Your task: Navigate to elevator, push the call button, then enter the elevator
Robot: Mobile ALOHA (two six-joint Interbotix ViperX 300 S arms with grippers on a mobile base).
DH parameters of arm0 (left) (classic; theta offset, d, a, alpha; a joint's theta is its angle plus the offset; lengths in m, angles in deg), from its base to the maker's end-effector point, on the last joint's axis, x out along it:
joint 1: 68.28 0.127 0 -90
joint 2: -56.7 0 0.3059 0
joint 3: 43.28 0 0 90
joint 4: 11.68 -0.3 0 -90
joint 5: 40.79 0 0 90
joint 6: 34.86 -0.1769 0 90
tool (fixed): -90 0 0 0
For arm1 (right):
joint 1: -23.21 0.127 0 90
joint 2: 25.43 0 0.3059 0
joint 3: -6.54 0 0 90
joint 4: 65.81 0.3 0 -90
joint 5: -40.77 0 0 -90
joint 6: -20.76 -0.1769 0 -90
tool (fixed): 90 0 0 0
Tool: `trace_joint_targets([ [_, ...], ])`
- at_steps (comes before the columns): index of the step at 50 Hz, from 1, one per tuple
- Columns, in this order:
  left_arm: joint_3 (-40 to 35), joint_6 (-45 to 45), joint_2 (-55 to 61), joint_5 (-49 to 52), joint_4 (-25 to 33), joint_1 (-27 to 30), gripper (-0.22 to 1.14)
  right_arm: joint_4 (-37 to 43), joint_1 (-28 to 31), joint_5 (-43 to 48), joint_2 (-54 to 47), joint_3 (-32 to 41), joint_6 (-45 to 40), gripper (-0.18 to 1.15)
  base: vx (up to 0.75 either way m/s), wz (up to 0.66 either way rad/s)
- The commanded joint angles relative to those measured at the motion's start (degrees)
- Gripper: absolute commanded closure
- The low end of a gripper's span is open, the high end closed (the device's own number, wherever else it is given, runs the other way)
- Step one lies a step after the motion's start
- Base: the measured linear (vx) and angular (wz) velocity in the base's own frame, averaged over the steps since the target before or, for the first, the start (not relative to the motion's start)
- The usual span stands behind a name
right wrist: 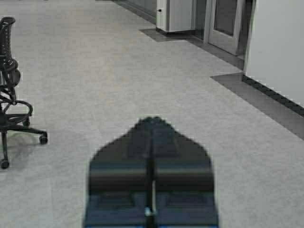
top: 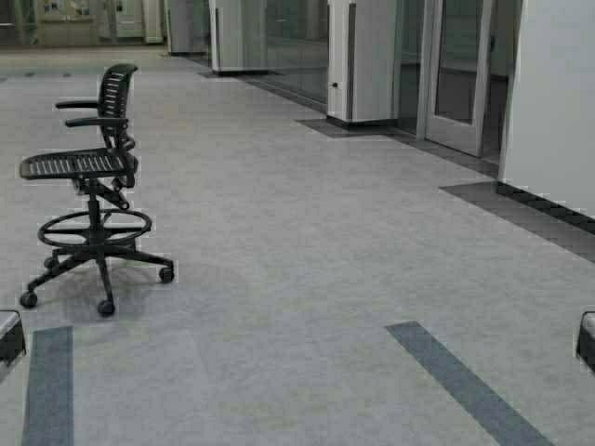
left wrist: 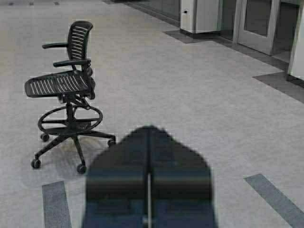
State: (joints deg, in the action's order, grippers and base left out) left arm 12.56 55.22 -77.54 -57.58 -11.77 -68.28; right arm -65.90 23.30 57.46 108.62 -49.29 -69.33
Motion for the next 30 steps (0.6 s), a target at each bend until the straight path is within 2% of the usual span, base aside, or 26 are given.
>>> trace_joint_targets([
  [1,-0.35,1.85,-1.41,2.46,0.26,-0.62,0.94,0.18,0.44,0.88,-0.18,0.09,-0.09,0.94,0.0,0.0],
  [7,-0.62,2.2,-0.88,2.64,0.18,-0.62,0.89,0.18,0.44,0.97,-0.09,0.44,-0.09,0.92,0.0,0.0],
  [30,-0.53,1.85,0.88,2.64,0.0,-0.62,0.89,0.18,0.44,0.88,-1.49,0.7,0.0,0.92,0.06,-0.03],
])
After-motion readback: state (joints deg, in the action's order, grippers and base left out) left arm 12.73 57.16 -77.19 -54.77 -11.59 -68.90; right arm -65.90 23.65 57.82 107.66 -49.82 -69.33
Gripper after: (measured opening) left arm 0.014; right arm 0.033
